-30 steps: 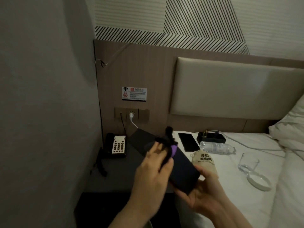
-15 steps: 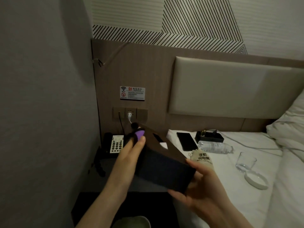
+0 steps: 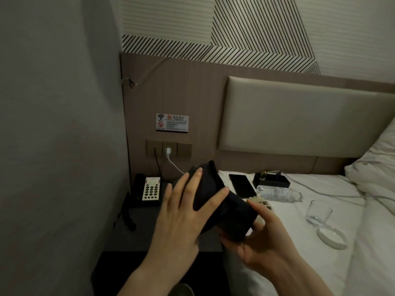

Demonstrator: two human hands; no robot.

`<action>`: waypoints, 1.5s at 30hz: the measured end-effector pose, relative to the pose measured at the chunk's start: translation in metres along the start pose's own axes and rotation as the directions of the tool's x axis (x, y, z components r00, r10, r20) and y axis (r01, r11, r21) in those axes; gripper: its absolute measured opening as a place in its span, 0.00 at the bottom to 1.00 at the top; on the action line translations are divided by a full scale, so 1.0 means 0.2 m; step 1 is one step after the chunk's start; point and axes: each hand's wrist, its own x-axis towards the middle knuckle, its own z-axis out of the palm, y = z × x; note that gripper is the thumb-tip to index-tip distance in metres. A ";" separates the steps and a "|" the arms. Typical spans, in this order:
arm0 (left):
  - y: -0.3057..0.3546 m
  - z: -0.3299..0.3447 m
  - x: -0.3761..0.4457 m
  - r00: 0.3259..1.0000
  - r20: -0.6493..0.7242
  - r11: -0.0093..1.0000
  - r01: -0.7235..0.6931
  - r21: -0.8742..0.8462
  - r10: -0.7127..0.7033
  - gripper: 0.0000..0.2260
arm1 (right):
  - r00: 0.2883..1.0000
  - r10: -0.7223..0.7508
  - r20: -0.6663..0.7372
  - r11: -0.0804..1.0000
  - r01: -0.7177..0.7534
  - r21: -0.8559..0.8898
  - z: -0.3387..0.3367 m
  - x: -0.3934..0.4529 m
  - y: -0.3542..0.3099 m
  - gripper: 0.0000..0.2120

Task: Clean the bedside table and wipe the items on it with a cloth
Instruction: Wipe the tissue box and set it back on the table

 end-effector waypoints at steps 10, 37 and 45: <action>-0.05 -0.04 0.01 0.982 -0.187 0.999 -0.040 -0.017 0.036 0.35 | 0.983 -0.054 0.173 0.910 0.120 -0.396 0.06 -0.09 -0.01 0.34; -0.36 -0.16 -0.05 0.944 0.274 0.314 0.321 -0.893 -0.186 0.47 | 0.339 -0.359 0.870 -0.547 0.678 -0.490 -0.07 0.10 -0.35 0.41; -0.14 -0.14 -0.04 0.958 0.162 0.257 0.223 -0.940 -0.237 0.41 | 0.340 -0.357 0.870 -0.811 0.348 -0.469 -0.05 0.13 -0.25 0.40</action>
